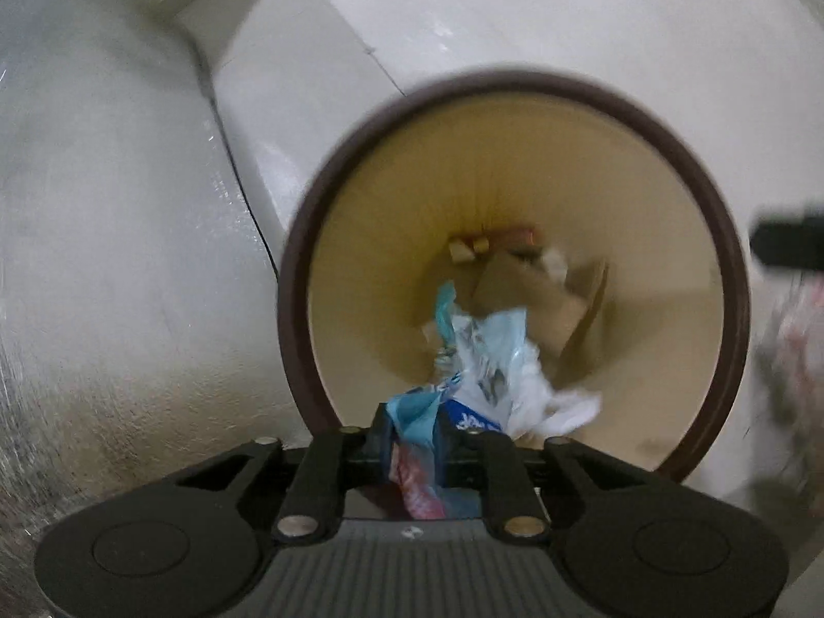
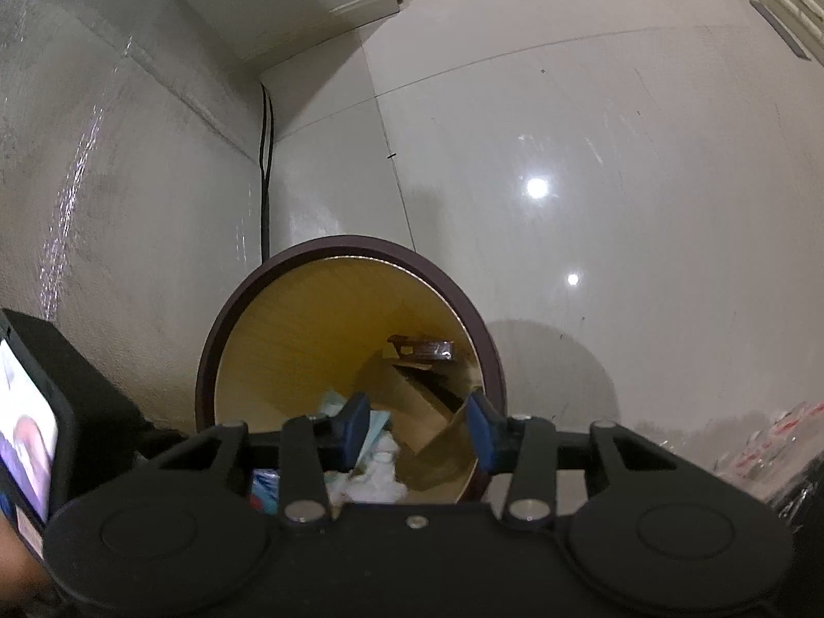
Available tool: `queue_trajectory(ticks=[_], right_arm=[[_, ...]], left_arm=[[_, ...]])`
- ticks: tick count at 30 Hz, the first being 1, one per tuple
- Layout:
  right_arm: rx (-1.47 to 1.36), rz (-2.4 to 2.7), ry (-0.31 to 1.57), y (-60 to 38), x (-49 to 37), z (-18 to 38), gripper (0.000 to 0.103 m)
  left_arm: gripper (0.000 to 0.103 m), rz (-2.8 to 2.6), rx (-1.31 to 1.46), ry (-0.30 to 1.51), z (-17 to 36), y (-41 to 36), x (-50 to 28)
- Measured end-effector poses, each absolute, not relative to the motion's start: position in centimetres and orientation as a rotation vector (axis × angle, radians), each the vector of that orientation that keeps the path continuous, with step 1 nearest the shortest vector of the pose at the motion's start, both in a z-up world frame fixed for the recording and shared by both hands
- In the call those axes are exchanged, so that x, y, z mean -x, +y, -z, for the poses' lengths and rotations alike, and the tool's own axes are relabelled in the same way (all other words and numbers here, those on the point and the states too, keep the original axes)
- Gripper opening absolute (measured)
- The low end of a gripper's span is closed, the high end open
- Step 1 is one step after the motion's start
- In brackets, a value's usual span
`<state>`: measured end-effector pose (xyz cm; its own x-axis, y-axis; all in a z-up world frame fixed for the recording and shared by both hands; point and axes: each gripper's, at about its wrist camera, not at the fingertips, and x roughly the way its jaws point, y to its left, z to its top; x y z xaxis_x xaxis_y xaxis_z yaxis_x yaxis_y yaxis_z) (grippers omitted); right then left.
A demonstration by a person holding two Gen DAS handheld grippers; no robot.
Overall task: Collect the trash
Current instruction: 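Open the right tool dropping the red box into the bin while the left tool lowers the wrapper, then lower the blue wrapper into the bin and open the left tool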
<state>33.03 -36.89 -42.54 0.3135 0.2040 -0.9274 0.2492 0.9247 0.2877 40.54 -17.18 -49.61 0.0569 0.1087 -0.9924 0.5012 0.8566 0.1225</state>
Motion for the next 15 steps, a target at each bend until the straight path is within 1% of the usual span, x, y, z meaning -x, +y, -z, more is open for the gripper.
queue_trajectory(ticks=[1,2,9,12,13,14,15], right_arm=[[-0.421,0.033,1.261,-37.0,-32.9,42.5,0.043],[-0.425,0.035,1.260,-37.2,-32.7,42.4,0.043],[-0.443,0.033,1.265,-37.0,-32.2,42.5,0.043],[-0.444,0.028,1.270,-37.0,-32.2,42.4,0.043],[-0.444,0.028,1.271,-37.0,-32.1,42.3,0.043],[-0.444,0.028,1.271,-37.0,-32.1,42.3,0.043],[-0.444,0.030,1.271,-37.1,-32.1,42.2,0.043]], left_arm=[[0.033,0.307,-0.461,1.506,49.4,-16.7,-40.8],[0.036,0.293,-0.410,1.515,49.3,-16.3,-41.2],[0.038,0.264,-0.320,1.558,49.1,-15.7,-41.4],[0.041,0.243,-0.254,1.568,48.6,-15.3,-41.6],[0.040,0.240,-0.252,1.566,48.4,-15.2,-41.7],[0.036,0.243,-0.276,1.569,48.2,-15.3,-41.7],[0.012,0.246,-0.310,1.574,48.2,-15.7,-41.5]])
